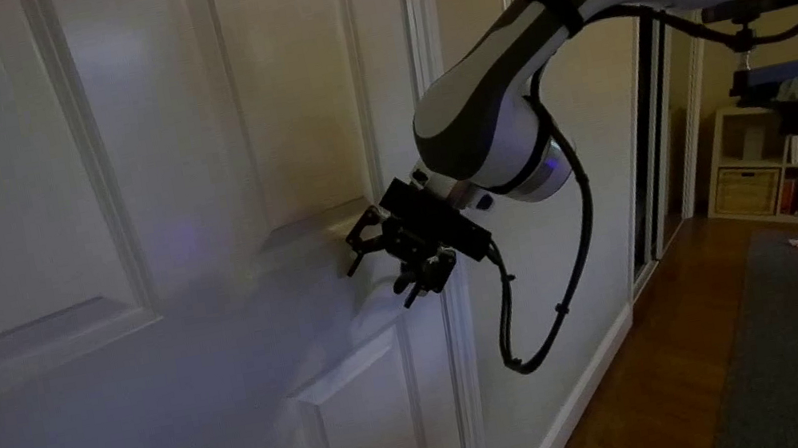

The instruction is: Open the door

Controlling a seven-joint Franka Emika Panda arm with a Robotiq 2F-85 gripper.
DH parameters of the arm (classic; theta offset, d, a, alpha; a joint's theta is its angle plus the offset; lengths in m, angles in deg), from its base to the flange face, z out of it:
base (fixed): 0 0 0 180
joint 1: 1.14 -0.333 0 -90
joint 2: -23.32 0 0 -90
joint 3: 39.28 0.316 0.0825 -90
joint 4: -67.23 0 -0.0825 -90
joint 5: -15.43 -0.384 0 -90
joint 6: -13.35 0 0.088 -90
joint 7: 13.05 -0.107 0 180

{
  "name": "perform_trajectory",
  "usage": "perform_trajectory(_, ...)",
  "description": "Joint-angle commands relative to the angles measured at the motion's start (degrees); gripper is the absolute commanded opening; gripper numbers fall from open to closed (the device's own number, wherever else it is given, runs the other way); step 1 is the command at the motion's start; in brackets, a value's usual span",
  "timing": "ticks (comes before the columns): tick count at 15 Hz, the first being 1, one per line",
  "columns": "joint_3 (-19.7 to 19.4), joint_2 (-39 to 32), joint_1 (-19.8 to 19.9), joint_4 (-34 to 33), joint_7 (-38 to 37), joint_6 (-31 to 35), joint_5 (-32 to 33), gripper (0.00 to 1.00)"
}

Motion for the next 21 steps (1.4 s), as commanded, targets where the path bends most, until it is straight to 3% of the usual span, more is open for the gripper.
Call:
perform_trajectory(1,-8.2,6.7,-3.9,7.6,-4.1,-1.6,-1.4,1.0)
perform_trajectory(5,-12.2,8.4,-6.3,9.4,-7.2,-2.5,-1.0,1.0)
perform_trajectory(7,-11.8,8.6,-6.3,9.1,-7.7,-2.9,-1.1,0.88)
perform_trajectory(9,-10.8,8.4,-5.9,8.1,-7.6,-3.3,-1.2,0.69)
perform_trajectory(10,-10.6,7.9,-5.9,7.2,-7.6,-3.6,-1.2,0.66)
perform_trajectory(11,-10.4,7.6,-5.9,6.5,-7.5,-4.0,-1.1,0.54)
perform_trajectory(18,-12.9,6.3,-7.0,4.2,-8.4,-7.0,0.6,0.1)
perform_trajectory(20,-13.5,5.2,-6.9,2.6,-8.5,-8.8,1.0,0.47)
perform_trajectory(21,-13.4,4.8,-6.6,1.8,-8.3,-9.5,0.9,0.48)
